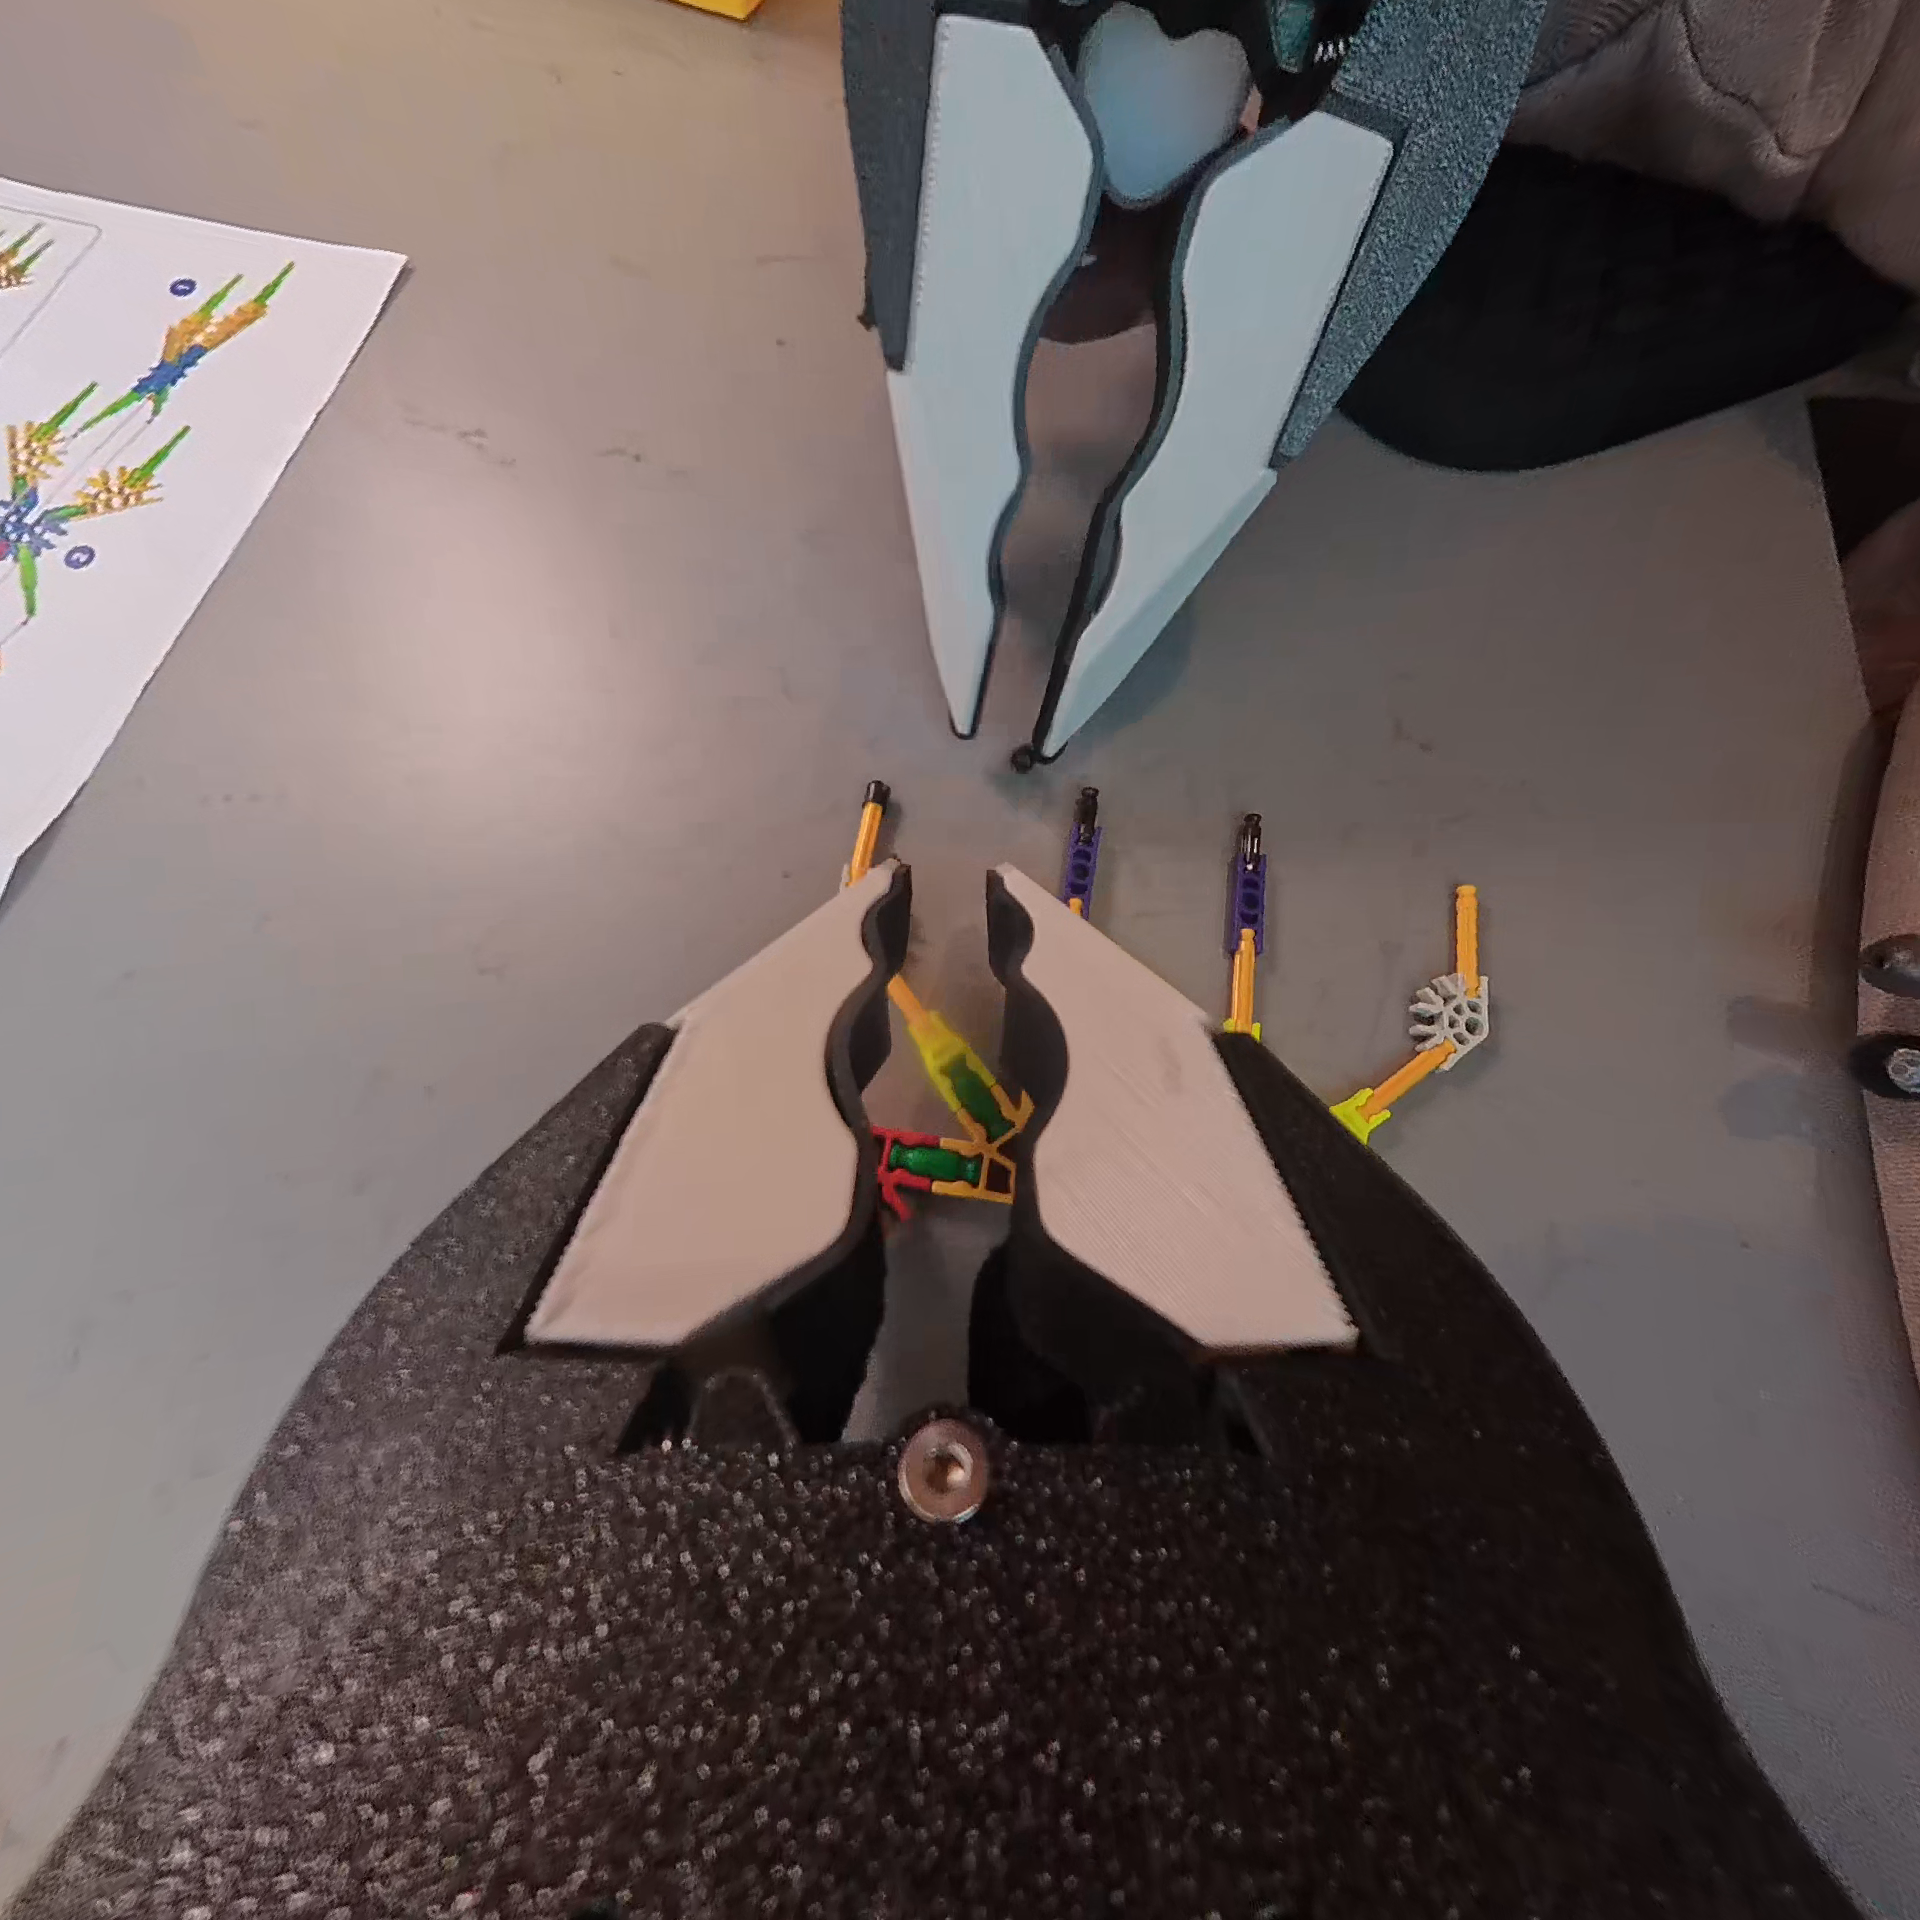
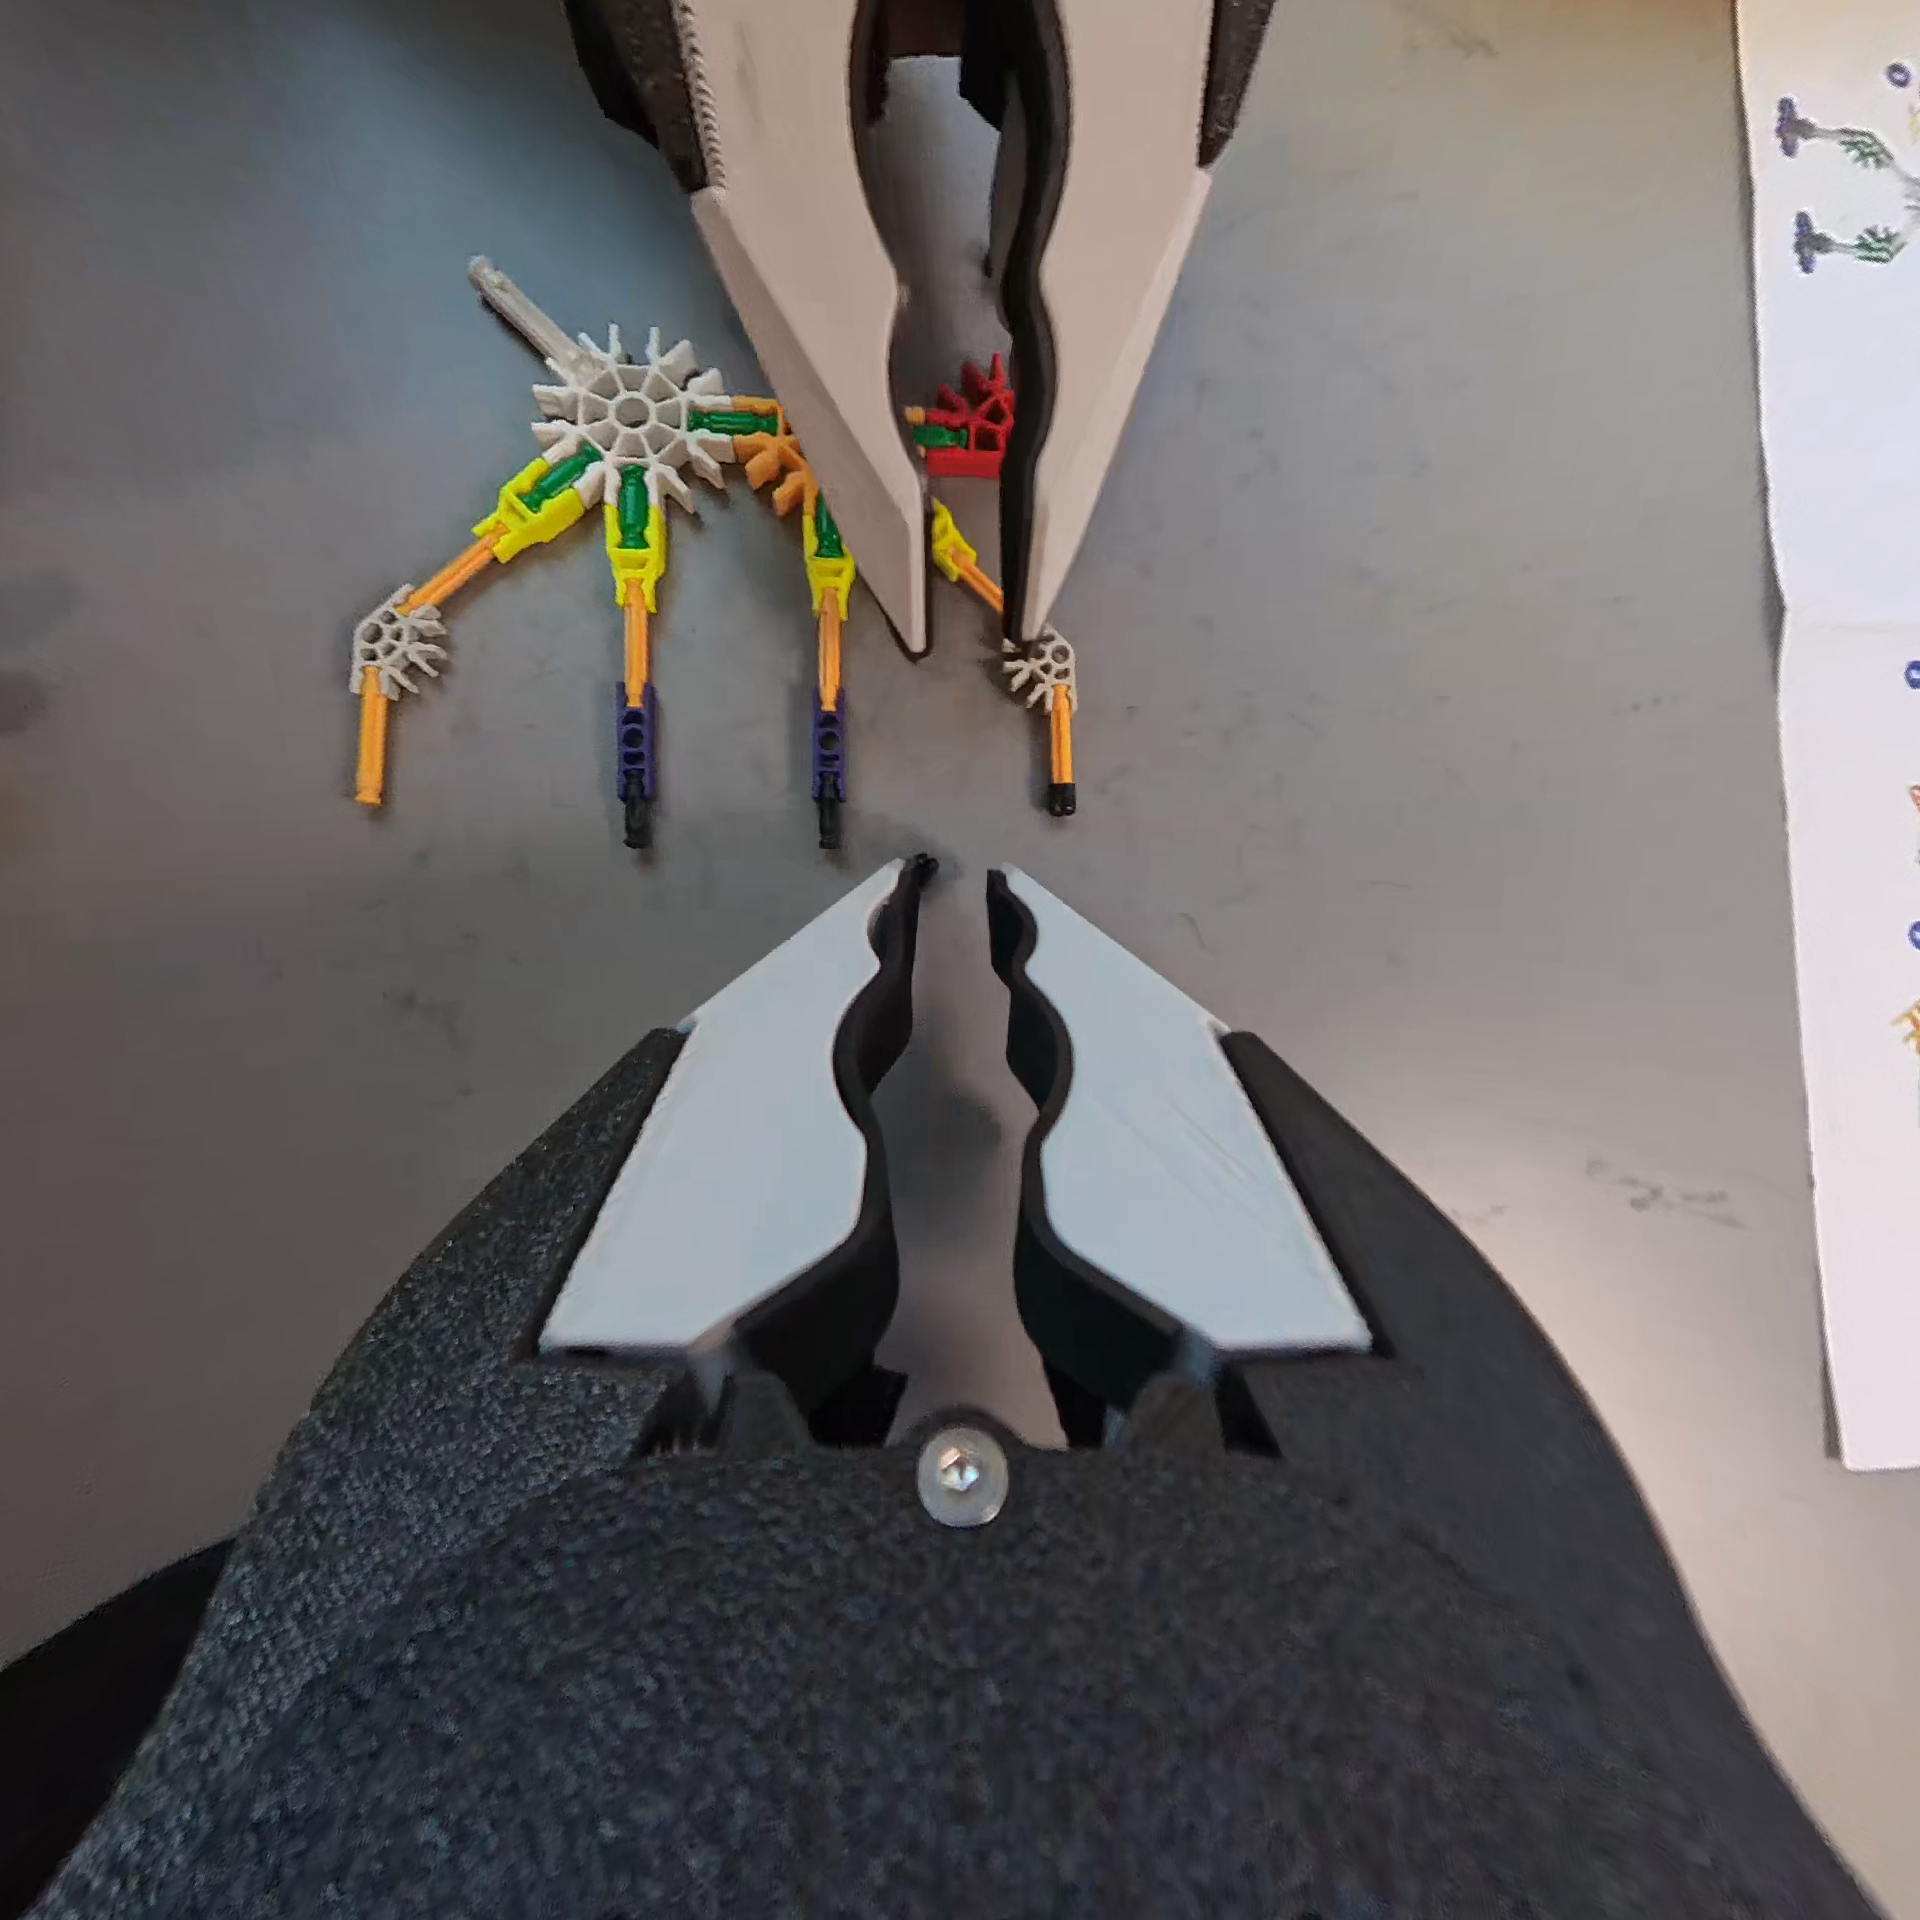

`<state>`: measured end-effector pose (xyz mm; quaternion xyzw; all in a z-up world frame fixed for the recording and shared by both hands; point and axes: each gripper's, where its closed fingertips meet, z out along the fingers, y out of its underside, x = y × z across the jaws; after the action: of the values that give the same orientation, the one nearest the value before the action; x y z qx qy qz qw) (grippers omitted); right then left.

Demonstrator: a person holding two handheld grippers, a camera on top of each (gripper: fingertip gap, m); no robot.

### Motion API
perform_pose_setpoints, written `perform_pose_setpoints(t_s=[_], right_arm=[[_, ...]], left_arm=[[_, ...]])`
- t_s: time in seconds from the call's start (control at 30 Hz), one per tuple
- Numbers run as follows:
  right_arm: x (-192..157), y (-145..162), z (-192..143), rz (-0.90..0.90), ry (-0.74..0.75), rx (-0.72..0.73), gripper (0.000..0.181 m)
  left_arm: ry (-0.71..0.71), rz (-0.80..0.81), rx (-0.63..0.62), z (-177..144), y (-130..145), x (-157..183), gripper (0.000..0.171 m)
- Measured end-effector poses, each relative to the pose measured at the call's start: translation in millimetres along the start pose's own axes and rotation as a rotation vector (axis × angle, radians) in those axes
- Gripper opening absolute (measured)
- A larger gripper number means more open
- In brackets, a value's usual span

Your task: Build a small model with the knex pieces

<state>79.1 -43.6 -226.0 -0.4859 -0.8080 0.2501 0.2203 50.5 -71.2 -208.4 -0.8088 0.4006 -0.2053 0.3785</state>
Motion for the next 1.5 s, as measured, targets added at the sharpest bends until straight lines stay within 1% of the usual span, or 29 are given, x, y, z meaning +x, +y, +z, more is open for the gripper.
perform_pose_setpoints(t_s=[0.2, 0.23, 0.33, 0.57, 0.87, 1.0, 1.17, 1.33, 1.5], right_arm=[[7, 3, -12, 0.029, 0.034, 0.017, 0.008], [5, 3, -13, 0.029, 0.030, 0.019, 0.006], [5, 5, -9, 0.025, 0.032, 0.010, 0.006], [-5, 3, 0, 0.019, -0.041, 0.007, 0.011], [-16, 0, 4, 0.001, -0.088, -0.005, 0.001], [-18, -5, -2, 0.005, -0.100, 0.031, 0.001], [-9, -2, 0, 0.007, -0.076, 0.026, 0.006], [-11, -7, 7, -0.029, -0.135, 0.039, 0.016], [-9, -9, 11, -0.033, -0.182, 0.042, 0.017]], left_arm=[[0.004, 0.004, -0.017, 2, 5, 0, 0.013], [0.006, 0.004, -0.018, 3, 5, 1, 0.013], [0.022, 0.015, -0.022, 4, 6, 4, 0.013], [0.064, 0.058, -0.021, 5, 4, 18, 0.013], [0.070, 0.062, -0.034, 7, 7, 19, 0.013], [0.071, 0.064, -0.037, 7, 7, 20, 0.012], [0.083, 0.068, -0.038, 7, 7, 22, 0.012], [0.079, 0.094, -0.058, 9, 10, 24, 0.012], [0.058, 0.127, -0.086, 10, 13, 23, 0.011]])
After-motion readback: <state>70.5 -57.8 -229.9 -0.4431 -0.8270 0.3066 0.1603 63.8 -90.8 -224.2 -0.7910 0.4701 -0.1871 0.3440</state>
